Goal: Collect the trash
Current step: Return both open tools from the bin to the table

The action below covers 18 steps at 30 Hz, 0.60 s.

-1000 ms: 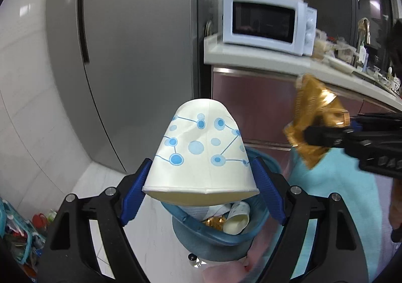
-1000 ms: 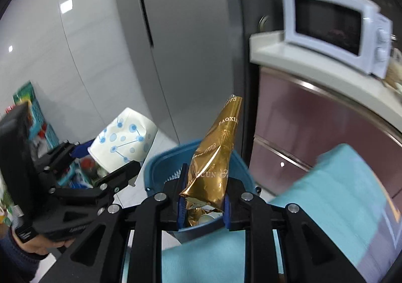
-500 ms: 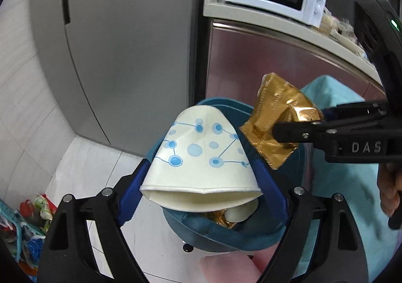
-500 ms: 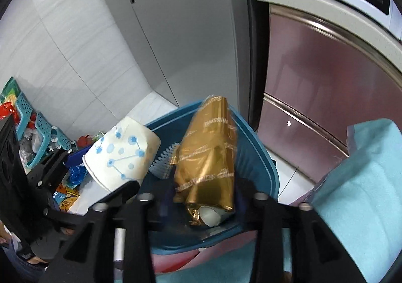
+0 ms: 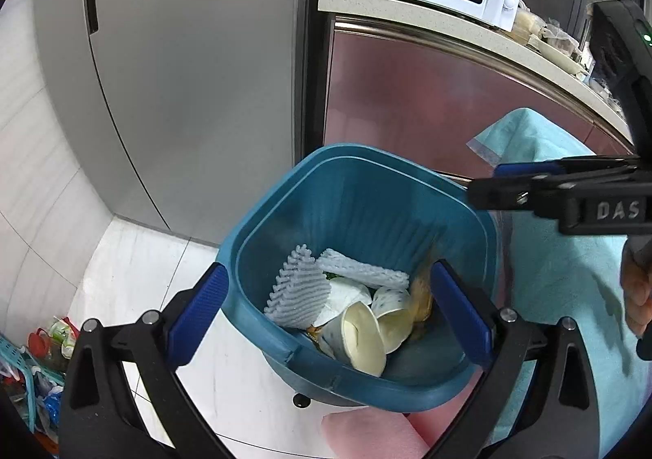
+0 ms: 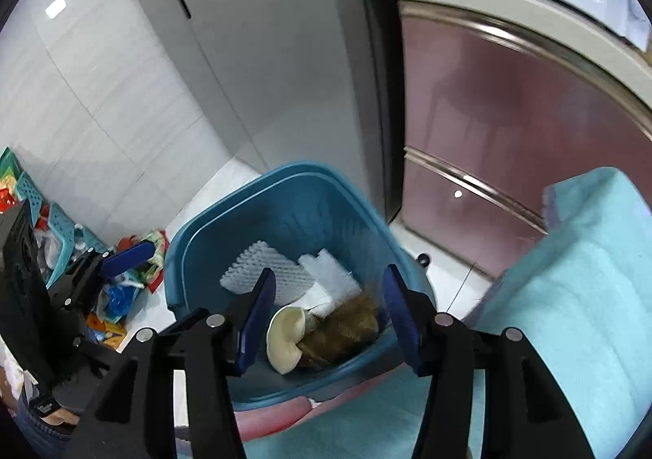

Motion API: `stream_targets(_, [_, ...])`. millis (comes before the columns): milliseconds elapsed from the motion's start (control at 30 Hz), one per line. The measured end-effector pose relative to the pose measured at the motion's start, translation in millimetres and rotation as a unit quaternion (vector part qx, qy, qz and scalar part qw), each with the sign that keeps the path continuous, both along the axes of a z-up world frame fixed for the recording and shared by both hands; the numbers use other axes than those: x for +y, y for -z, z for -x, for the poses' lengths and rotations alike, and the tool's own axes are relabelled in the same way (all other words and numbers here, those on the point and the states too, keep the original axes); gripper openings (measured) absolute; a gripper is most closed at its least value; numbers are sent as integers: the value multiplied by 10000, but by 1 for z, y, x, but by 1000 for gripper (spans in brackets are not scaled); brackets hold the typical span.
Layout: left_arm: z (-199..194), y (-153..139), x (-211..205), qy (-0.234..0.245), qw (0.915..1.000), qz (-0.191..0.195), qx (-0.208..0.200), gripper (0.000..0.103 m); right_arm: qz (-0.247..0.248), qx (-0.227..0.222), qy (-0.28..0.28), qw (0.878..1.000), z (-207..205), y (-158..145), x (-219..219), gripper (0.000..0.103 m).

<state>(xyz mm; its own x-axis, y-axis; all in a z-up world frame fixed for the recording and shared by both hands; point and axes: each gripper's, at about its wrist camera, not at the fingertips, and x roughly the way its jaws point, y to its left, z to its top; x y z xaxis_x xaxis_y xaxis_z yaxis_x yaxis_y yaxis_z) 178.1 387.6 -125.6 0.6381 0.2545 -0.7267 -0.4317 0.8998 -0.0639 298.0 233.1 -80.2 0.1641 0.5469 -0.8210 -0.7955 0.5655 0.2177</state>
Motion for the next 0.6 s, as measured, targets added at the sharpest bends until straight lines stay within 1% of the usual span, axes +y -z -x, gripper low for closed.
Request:
stream_targets(167, [8,-11,-1,-50,9999,-52,-108,97,-388,-38,228,9990,1,-21,-27,60])
stream_targets(267, [16,-24,-5,-94,9996,-66,-261,97,-613,-198,299,9975,7,-35,-47,69])
stream_targets(333, [26,-38,-14,-117,9989,-138,-434,97,-752,-408,352,9957,16,-47,-62,80])
stream_targets(367, [30,-43,-17,-95,9985,-147,-515,97,-871,-538,372,9941,23,-56,-73,81])
stream_targets(433, [42,-61,-33,-60,9970,-228,-731,97,-1033,-743,399,9911,35,-68,-91,92])
stream_targets(467, [46,-67,-39,-27,9964,-264,-803,97,-1099,-961,437,9883,46,-78,-106,95])
stream_targets(500, [52,-76,-50,-4,9953,-345,-909,97,-1130,-1074,481,9866,51,-82,-114,96])
stream_targets(600, [66,-97,-84,104,9915,-482,-1200,98,-1298,-1408,609,9796,73,-98,-150,96])
